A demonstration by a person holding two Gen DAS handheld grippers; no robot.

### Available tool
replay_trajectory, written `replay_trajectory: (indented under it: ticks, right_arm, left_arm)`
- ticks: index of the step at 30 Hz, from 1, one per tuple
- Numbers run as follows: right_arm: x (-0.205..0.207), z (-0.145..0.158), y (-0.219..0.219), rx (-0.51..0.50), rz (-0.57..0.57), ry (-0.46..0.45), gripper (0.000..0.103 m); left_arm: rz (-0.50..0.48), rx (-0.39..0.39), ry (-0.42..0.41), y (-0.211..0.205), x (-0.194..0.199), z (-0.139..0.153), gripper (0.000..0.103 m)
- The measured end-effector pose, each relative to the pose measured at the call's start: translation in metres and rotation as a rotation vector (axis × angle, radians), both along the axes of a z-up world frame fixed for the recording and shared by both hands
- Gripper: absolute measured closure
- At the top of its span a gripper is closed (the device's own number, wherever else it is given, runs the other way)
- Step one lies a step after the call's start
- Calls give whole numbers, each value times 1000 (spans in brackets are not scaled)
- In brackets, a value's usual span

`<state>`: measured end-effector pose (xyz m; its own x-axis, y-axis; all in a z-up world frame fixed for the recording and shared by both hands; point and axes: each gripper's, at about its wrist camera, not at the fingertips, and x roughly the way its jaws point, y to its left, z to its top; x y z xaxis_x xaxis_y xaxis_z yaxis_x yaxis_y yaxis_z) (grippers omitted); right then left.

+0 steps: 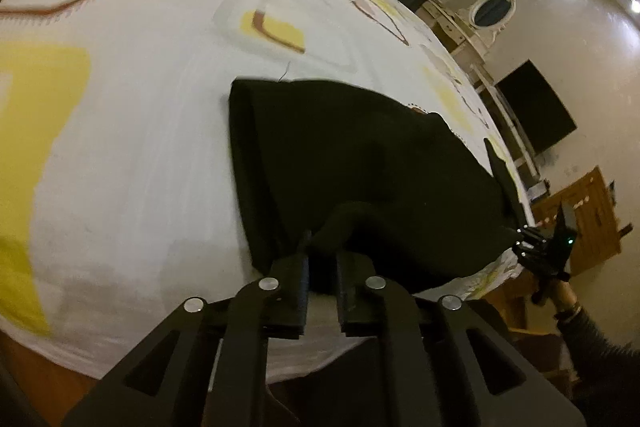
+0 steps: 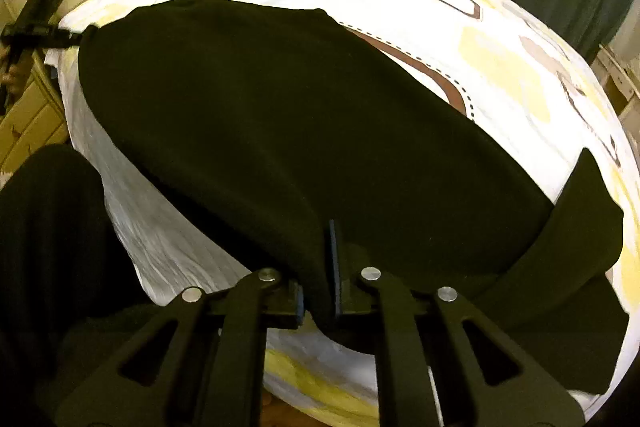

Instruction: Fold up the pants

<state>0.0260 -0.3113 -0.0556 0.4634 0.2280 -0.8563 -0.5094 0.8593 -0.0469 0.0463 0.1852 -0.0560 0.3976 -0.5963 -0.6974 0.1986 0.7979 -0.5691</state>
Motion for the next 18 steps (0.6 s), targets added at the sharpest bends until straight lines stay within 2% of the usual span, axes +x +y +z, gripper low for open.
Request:
replay_trajectory:
  ticks: [4,9,11,13,17,18]
  right_arm:
    - [-13,5,-2,7,-21,-10,84]
    - [-27,16,-14,100,-86,16,73]
    - [-31,21,-23,172,-131,38,69]
    - [-32,23,-31,253,-177,67,66]
    - [-32,21,-51,489,-269,157,61]
    - [-32,21,-53,516,-281,171,60]
  left_arm:
    - [52,-105,62,15,-13,-5,78]
    - [130,-194,95,20,-35,-6,75]
    - [157,-229,94,18,-41,-2,70]
    - [173,-261,82,14,-42,2,58]
    - [180,-248,67,0,-34,5,57]
    - [186,-249,67,-1,-32,5,57]
